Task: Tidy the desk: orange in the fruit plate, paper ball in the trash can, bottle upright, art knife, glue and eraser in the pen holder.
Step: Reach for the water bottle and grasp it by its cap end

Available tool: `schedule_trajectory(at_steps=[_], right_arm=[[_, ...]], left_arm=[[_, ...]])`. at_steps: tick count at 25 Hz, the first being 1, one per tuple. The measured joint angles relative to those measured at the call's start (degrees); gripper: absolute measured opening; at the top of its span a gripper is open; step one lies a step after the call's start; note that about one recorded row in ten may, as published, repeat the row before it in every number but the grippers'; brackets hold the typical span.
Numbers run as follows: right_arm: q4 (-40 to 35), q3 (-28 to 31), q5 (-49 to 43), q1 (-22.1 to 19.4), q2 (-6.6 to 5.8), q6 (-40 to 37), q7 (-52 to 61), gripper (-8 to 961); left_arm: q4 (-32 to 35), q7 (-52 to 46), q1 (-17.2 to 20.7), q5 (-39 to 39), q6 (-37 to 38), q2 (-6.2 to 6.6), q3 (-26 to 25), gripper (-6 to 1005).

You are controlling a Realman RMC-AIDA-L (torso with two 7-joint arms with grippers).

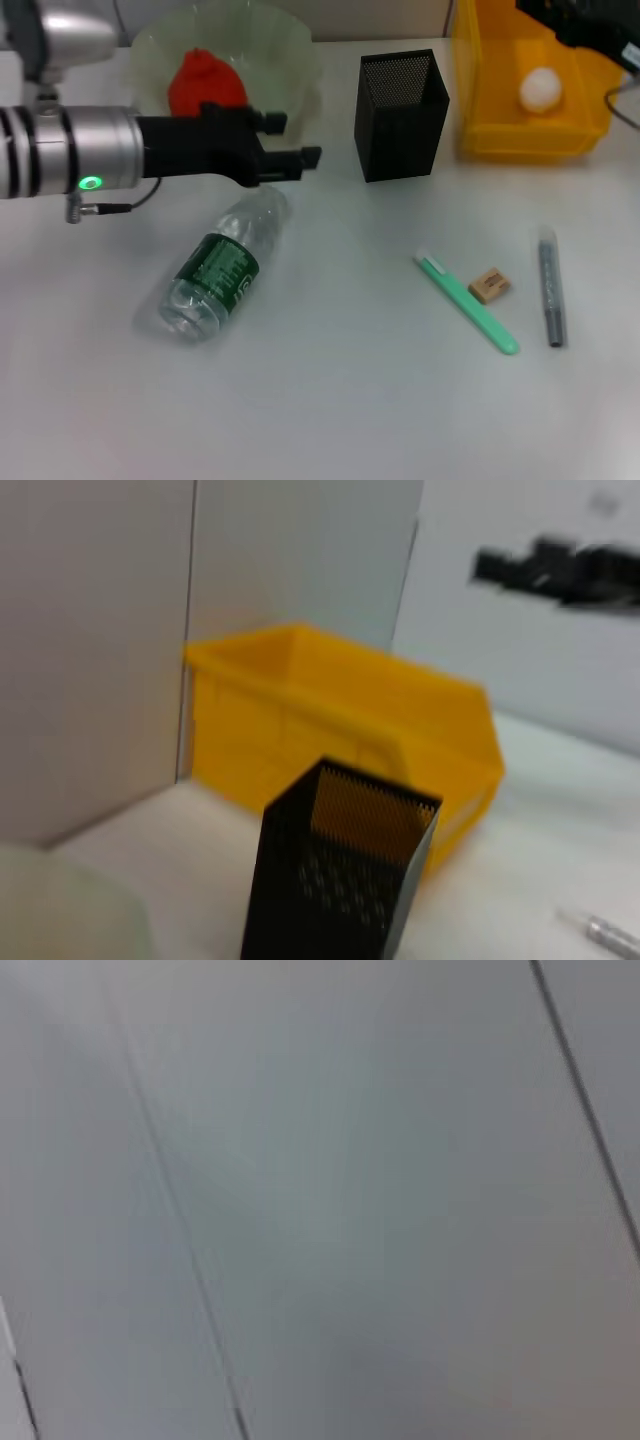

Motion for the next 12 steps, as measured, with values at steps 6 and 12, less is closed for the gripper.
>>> schedule_trajectory(at_steps=[6,12], right_arm=[[6.2,0.5,3.8,-1.9,0.03,-5.8,-3.8,702],[6.5,0.7,3.9,-2.6,0.04,-8.2,-4.7,702]], left_arm=[[1.2,-11.1,-2.0,5.4,-1.7,0.03,5.0,678],[2.6,-21.4,-4.3,16.0,-5.9,-0.21,6.8,678]])
